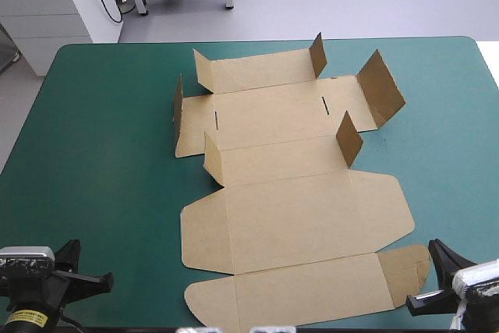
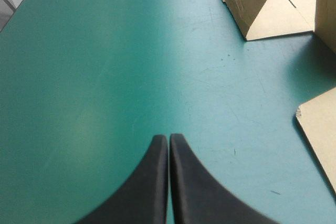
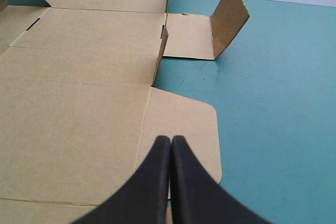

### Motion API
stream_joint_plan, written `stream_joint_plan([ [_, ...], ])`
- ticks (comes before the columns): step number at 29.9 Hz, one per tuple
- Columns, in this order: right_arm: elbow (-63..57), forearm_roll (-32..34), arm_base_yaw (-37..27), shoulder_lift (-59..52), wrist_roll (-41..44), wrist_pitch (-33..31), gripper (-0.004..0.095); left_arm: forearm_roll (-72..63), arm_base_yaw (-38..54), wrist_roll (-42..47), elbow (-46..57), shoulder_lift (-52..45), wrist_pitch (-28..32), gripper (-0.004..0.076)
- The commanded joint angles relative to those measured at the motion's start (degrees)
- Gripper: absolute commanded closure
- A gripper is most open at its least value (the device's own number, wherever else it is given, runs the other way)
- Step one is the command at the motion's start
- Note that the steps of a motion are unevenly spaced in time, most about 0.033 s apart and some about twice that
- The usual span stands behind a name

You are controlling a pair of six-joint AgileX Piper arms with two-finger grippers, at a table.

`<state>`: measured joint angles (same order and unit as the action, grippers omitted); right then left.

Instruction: Fold the box

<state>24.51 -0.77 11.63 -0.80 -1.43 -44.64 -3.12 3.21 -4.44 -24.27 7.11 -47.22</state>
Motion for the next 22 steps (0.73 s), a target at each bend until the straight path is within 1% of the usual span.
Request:
stream_joint_plan([
  [1,1.44,0.14,0.05,-0.18,-0.44,4.42,0.0929,-0.68,-0.18,0.16,-1.71,1.20,4.17,0.0731],
  [16,1.44,0.14,0.05,0.04,-0.44,4.51,0.0929,-0.68,-0.18,0.16,-1.71,1.20,4.17,0.0731],
  [19,1.44,0.14,0.05,2.10,-0.44,4.51,0.0929,-0.68,-0.18,0.16,-1.71,1.20,4.17,0.0731],
  [22,1.63,-0.07,0.05,6.91,-0.34,4.64,0.0928,-0.68,-0.18,0.16,-1.71,1.20,4.17,0.0731],
])
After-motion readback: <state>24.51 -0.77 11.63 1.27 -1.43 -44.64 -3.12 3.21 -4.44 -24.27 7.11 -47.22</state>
